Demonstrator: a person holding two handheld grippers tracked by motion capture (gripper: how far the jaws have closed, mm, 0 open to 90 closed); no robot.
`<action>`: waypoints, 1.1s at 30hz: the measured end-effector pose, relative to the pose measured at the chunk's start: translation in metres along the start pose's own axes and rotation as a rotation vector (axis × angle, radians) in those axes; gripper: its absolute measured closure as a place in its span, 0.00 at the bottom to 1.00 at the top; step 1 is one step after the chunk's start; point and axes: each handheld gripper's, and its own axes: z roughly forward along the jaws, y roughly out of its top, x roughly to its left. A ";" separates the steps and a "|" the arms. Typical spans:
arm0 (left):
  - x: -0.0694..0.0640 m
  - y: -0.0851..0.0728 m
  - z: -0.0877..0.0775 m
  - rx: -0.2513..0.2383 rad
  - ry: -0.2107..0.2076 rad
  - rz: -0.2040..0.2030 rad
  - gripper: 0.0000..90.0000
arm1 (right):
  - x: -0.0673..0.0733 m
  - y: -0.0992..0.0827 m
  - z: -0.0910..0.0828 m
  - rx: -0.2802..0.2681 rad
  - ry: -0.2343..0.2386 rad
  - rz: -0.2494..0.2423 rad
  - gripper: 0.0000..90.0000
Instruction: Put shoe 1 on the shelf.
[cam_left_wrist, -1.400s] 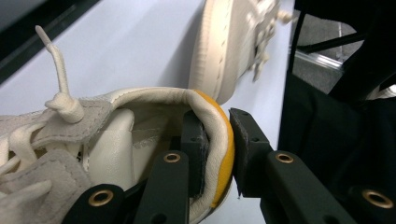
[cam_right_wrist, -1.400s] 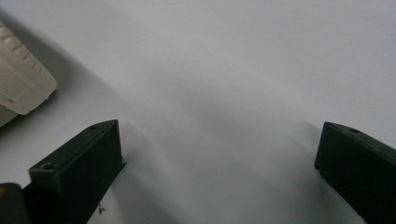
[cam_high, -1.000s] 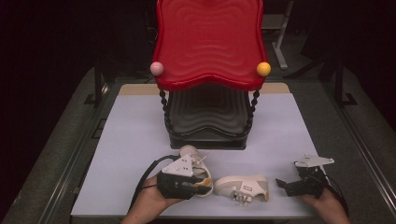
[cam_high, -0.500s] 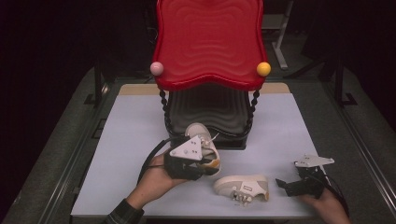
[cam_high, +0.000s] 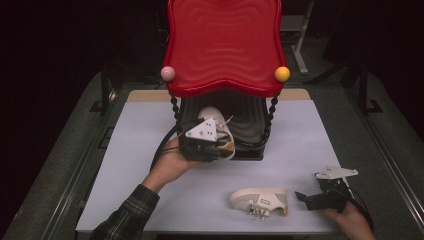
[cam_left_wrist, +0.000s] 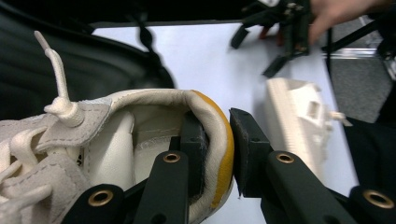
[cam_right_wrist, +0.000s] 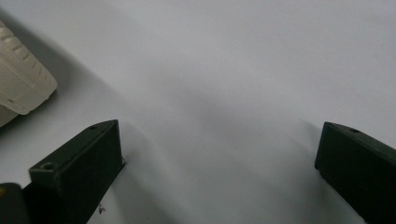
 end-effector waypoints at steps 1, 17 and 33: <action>0.005 -0.001 0.001 0.002 0.004 -0.003 0.85 | 0.000 0.000 0.000 0.000 -0.001 0.000 0.00; 0.045 -0.002 0.017 0.019 0.084 0.019 0.84 | 0.000 0.000 0.000 0.000 -0.001 0.000 0.00; 0.045 -0.003 0.012 0.006 0.137 -0.075 0.66 | -0.001 0.001 -0.001 0.006 -0.002 0.014 0.06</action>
